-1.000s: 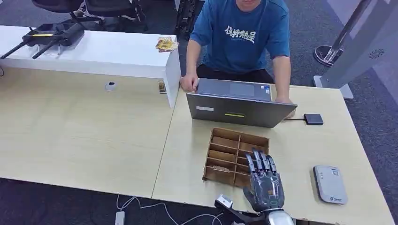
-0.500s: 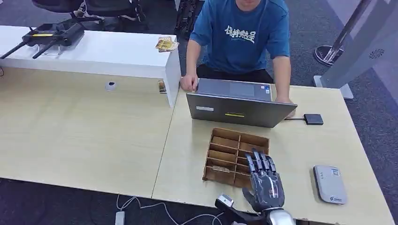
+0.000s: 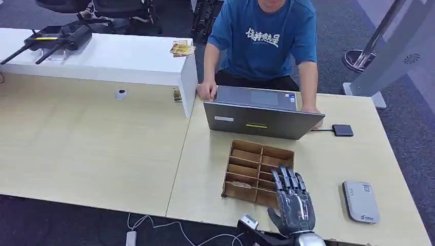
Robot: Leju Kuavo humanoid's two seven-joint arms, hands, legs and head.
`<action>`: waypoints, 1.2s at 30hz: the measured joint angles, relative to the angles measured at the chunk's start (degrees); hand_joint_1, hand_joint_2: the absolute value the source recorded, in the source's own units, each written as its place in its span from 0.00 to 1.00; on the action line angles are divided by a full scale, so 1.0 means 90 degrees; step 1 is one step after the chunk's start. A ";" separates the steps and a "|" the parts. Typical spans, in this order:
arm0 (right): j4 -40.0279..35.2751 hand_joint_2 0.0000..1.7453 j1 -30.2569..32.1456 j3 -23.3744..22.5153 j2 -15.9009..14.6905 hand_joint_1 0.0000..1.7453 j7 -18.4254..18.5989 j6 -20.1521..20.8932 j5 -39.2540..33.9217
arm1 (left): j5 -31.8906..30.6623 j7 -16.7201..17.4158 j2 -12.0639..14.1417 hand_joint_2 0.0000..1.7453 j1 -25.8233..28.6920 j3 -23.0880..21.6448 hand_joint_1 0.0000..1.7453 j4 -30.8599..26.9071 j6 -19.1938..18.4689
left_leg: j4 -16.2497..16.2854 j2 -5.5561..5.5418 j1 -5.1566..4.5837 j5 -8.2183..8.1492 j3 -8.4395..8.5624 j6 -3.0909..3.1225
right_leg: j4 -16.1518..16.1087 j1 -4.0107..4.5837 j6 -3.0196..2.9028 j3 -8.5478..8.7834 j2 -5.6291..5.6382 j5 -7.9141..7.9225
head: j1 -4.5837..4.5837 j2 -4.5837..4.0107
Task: Pass the card to the sensor for recognition and then transmit it.
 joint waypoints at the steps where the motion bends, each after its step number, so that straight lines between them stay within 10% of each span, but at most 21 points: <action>1: -0.0042 1.00 0.0023 0.0002 -0.0032 0.00 0.0002 0.0003 0.0000 | 0.0007 0.0000 0.0000 0.00 0.0000 0.0000 0.00 0.0000 0.0000 | 0.0000 0.0000 0.0000 0.0000 0.0000 0.0000 | 0.0000 0.0000 0.0000 0.0000 0.0000 0.0000 | 0.0000 0.0000; 36: -0.0146 1.00 -0.0045 0.0049 -0.0105 0.00 0.0000 0.0136 -0.0250 | -0.0017 0.0000 -0.0010 0.00 -0.0001 0.0000 0.00 0.0000 0.0010 | 0.0000 0.0000 0.0000 0.0000 -0.0002 0.0000 | 0.0000 0.0000 0.0000 0.0001 0.0000 0.0000 | 0.0000 0.0000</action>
